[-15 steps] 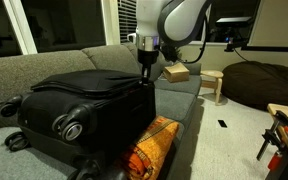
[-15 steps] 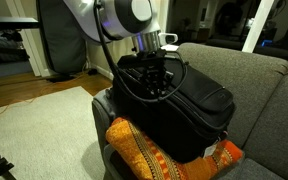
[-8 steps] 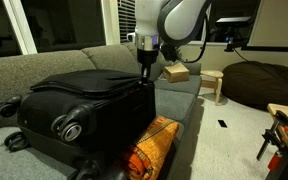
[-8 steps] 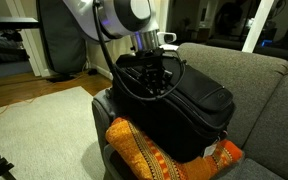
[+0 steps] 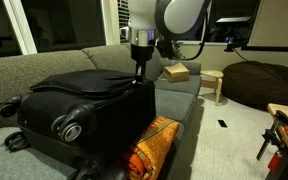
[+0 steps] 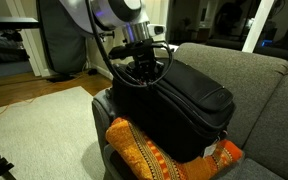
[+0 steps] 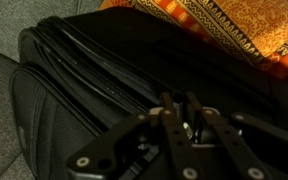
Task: Close the zipper
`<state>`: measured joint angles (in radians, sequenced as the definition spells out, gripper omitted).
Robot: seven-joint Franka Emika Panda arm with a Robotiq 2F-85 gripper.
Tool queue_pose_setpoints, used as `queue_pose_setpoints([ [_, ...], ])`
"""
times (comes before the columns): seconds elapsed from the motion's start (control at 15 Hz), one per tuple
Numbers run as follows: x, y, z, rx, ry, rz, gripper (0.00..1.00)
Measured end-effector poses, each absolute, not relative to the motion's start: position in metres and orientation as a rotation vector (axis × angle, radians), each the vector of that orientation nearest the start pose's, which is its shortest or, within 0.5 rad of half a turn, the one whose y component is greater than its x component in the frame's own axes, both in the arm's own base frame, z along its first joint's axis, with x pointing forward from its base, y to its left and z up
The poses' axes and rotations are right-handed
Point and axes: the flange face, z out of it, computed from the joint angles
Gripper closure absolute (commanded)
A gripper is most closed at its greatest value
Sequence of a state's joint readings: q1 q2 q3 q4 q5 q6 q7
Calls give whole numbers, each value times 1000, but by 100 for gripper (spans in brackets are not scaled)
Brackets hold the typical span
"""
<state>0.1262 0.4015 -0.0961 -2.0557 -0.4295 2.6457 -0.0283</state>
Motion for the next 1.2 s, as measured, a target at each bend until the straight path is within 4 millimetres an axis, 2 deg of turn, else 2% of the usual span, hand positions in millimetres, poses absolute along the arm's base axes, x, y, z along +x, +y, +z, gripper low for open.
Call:
queue_pose_setpoints([
  [0.27, 608, 52, 257, -3320, -760, -306, 94],
  [0.8, 604, 72, 257, -3326, -829, -287, 94],
  [1.2, 597, 114, 261, -3310, -921, -284, 94],
])
